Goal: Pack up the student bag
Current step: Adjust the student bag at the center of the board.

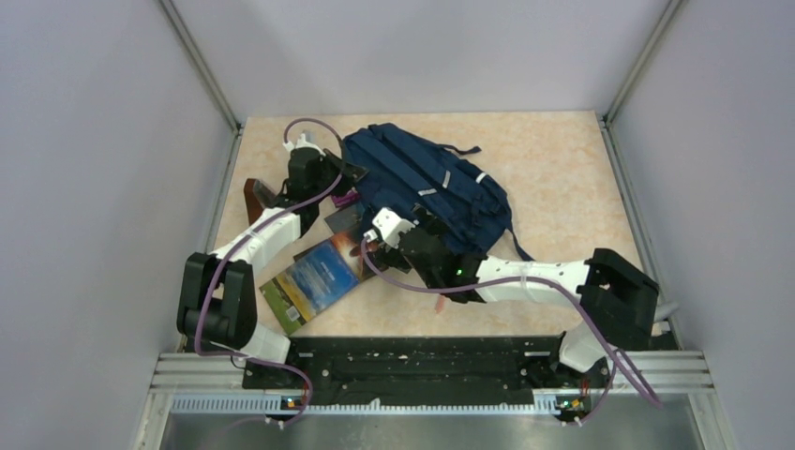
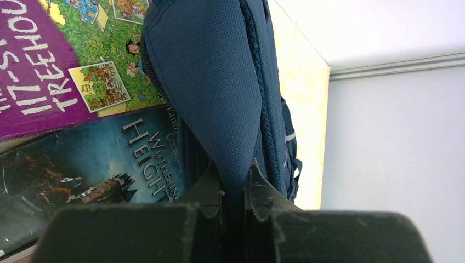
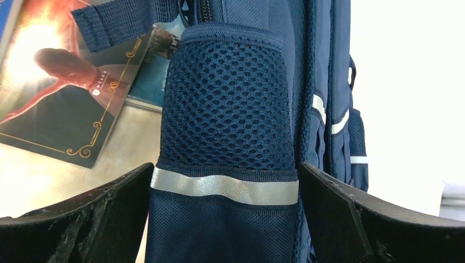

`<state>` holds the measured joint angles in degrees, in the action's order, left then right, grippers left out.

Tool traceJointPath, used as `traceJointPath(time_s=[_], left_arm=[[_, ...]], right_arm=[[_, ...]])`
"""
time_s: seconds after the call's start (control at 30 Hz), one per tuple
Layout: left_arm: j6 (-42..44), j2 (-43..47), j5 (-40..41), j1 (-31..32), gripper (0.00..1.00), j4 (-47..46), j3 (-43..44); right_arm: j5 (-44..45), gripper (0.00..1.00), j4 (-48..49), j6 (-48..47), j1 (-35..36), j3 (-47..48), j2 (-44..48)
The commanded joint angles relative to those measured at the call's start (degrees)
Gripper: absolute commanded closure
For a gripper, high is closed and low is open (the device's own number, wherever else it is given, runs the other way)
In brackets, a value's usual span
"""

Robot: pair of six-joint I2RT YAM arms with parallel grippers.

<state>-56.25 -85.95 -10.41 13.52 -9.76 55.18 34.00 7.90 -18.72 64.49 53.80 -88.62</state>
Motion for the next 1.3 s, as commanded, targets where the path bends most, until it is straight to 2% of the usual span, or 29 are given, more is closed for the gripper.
traceJointPath(time_s=[0.0,0.17,0.23,0.3,0.4,0.53,0.67,0.73,0.87,0.93,1.0,1.17,1.27], left_arm=[[1.38,4.09,0.72,-0.25,1.00,-5.20,4.34],[1.80,4.17,0.92,-0.25,1.00,-4.51,5.10],[1.99,4.32,0.92,-0.25,1.00,-4.23,5.43],[2.42,4.79,0.83,-0.25,1.00,-3.97,5.67],[4.35,6.19,1.22,-0.25,1.00,-3.27,5.89],[10.93,8.43,-0.83,-0.11,1.00,-2.14,7.09],[19.44,11.26,-6.23,0.10,1.00,-0.10,9.45],[22.34,13.84,-7.71,0.10,0.84,-0.04,9.21],[28.53,21.31,-7.56,0.19,0.28,0.51,7.21],[31.06,25.99,-6.22,0.27,0.17,1.62,5.95],[32.73,30.45,-4.58,0.28,0.13,4.44,5.33],[37.13,39.25,-3.39,0.28,0.08,15.57,6.14],[44.25,41.53,-5.99,0.28,0.08,23.34,7.98]], right_arm=[[8.46,0.02,0.57,2.74,1.26,0.84,-3.10],[13.51,0.03,0.38,3.95,1.28,0.75,-5.51],[16.41,0.06,0.63,3.91,1.18,0.97,-6.15],[19.00,0.23,0.61,3.83,0.97,1.35,-6.61],[21.13,0.66,-0.66,4.84,-0.17,2.33,-5.70],[21.03,1.00,-1.76,5.36,-1.79,3.55,-0.94],[17.91,1.00,-2.46,3.75,-2.81,5.86,6.27],[16.07,1.00,-3.22,3.06,-3.52,7.46,9.02],[9.16,1.00,-6.76,3.14,-6.17,11.70,13.60],[5.12,1.00,-9.50,3.67,-7.30,13.75,15.39],[0.61,1.00,-11.50,3.69,-8.33,15.41,17.11],[-12.77,1.00,-16.06,6.58,-11.64,19.12,20.72],[-19.18,1.00,-16.97,7.59,-13.39,20.78,22.08]])
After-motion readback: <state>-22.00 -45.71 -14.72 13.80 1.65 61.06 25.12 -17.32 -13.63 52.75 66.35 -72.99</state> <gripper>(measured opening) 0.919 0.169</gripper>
